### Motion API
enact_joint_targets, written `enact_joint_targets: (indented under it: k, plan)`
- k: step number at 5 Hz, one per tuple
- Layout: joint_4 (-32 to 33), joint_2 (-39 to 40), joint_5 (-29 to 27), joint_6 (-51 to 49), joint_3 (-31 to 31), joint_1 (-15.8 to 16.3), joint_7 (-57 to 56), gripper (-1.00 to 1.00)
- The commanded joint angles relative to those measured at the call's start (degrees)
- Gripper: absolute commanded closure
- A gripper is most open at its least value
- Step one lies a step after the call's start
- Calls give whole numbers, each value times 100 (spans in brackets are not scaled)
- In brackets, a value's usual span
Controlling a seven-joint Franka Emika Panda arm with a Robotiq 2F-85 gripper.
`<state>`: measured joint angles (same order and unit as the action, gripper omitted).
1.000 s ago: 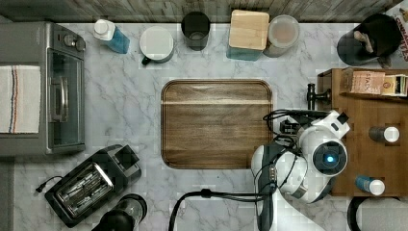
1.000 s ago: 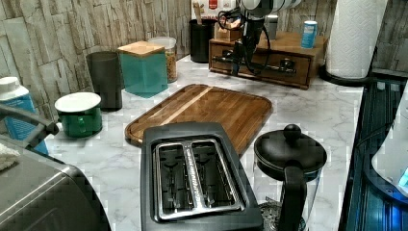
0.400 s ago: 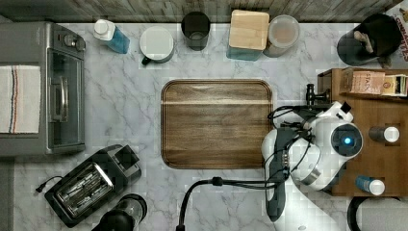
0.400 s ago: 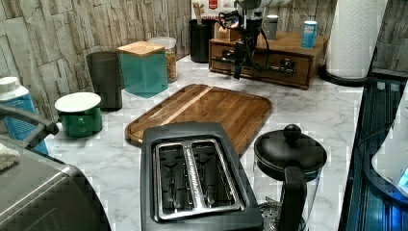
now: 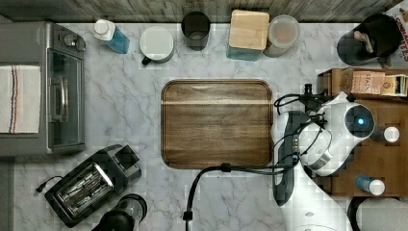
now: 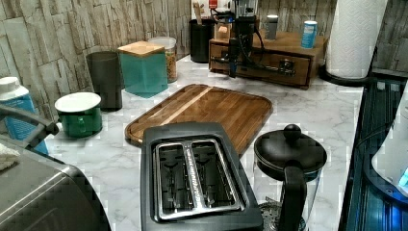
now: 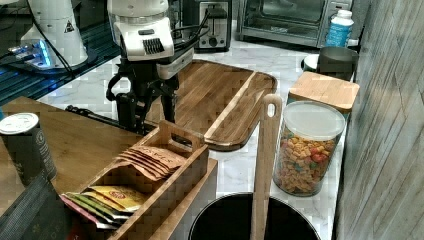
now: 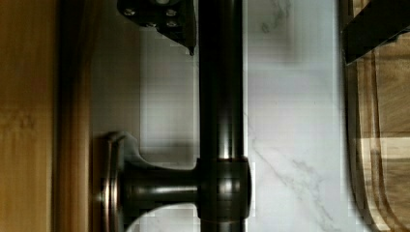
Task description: Open the drawer.
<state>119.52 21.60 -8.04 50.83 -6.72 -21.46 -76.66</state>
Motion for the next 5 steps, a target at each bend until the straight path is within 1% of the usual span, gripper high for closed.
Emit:
enact_joint_targets:
  k: [1, 3, 4, 5]
  plan:
    - [1403, -655, -70, 786, 896, 1367, 1856, -100]
    - [1492, -716, -64, 718, 1395, 1827, 2352, -100]
    - [1527, -808, -24, 635, 1388, 2112, 2700, -100]
    - [1614, -892, 107, 729, 1339, 2445, 3286, -100]
